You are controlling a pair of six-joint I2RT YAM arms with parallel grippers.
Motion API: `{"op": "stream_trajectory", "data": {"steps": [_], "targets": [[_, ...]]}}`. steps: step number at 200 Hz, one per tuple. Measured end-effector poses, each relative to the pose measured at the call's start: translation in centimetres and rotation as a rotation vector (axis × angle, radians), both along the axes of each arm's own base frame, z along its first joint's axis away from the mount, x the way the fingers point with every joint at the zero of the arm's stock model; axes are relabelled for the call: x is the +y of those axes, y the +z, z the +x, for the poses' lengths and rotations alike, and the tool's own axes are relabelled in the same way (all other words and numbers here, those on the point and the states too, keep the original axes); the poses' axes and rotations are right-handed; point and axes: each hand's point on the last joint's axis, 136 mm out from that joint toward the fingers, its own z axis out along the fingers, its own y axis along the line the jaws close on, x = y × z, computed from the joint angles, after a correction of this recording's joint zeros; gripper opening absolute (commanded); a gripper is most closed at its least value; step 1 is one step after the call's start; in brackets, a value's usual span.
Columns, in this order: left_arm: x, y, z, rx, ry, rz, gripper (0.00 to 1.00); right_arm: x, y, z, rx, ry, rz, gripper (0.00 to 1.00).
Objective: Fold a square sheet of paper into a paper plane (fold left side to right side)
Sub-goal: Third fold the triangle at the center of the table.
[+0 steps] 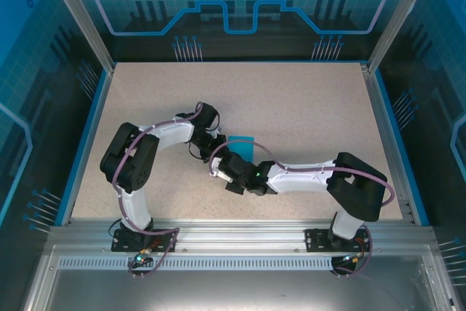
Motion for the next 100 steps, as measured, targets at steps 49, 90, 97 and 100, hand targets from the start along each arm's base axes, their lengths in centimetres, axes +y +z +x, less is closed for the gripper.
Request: {"op": "stream_trajectory", "data": {"steps": [49,90,97,100], "targets": [[0.8,1.0,0.7,-0.036,-0.013,0.035,0.54,-0.6,-0.4,-0.2,0.028,-0.008,0.001,0.00],[2.0,4.5,2.9,-0.124,-0.015,0.016,0.54,-1.7,-1.5,-0.9,0.059,-0.019,-0.020,0.00],[1.9,5.1,3.4,-0.145,-0.022,0.007,0.52,-1.7,-1.5,-0.9,0.061,-0.022,-0.020,0.00],[1.8,5.3,3.6,-0.153,-0.025,0.002,0.52,-1.7,-1.6,-0.9,0.061,-0.022,-0.020,0.00]]}}
